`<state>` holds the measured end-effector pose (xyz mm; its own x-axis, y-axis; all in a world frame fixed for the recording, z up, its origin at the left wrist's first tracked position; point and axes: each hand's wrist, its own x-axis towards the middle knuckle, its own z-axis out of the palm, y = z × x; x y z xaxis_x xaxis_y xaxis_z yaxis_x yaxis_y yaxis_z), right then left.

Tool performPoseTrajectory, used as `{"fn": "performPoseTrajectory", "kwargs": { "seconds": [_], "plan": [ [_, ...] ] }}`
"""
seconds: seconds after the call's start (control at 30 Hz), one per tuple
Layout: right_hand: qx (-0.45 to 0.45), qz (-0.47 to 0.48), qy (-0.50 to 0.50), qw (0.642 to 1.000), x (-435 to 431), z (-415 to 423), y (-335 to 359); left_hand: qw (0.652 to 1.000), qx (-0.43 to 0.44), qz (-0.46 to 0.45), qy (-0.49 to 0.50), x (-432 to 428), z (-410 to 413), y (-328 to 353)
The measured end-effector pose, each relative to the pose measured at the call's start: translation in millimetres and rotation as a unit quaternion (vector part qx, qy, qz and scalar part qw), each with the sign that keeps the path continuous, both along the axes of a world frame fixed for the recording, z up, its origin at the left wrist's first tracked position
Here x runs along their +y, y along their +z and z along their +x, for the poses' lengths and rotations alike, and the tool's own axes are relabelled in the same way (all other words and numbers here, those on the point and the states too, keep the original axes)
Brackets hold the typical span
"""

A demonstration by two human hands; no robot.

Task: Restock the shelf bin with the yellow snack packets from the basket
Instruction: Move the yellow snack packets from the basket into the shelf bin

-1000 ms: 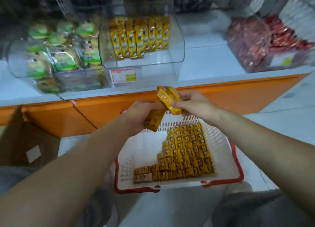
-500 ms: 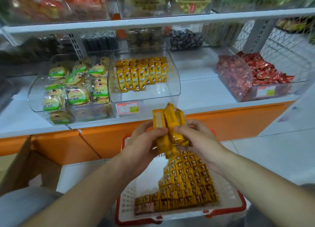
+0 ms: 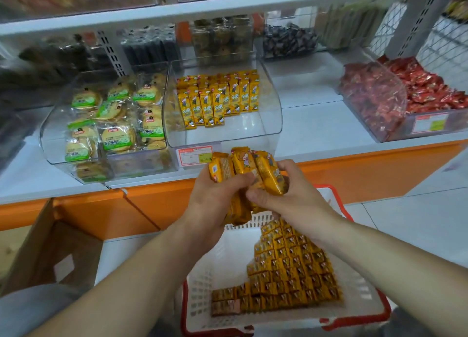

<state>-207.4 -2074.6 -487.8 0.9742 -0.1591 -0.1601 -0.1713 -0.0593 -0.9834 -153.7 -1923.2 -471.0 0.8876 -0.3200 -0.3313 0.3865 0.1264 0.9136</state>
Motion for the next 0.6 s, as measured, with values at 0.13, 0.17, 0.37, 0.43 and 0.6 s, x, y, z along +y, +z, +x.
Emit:
{"fn": "performPoseTrajectory", "kwargs": {
  "seconds": [0.13, 0.17, 0.37, 0.43, 0.6],
  "plan": [
    [0.000, 0.120, -0.005, 0.993, -2, 3, 6, 1.000, -0.016, -0.003, 0.003, 6, 12, 4],
    [-0.003, 0.145, -0.012, 0.989, -3, 3, 7, 1.000, -0.018, -0.004, 0.002, 8, 14, 5],
    [-0.030, 0.113, -0.005, 0.993, -7, 3, 19, 0.997, -0.075, 0.029, 0.000, 19, 23, 14],
    [-0.047, 0.082, 0.007, 0.996, -9, 5, 26, 0.994, -0.100, 0.036, -0.009, 24, 26, 20],
    [-0.076, -0.006, 0.038, 0.996, -10, 24, 53, 0.991, -0.123, 0.046, -0.012, 42, 41, 36]
  ]
}}
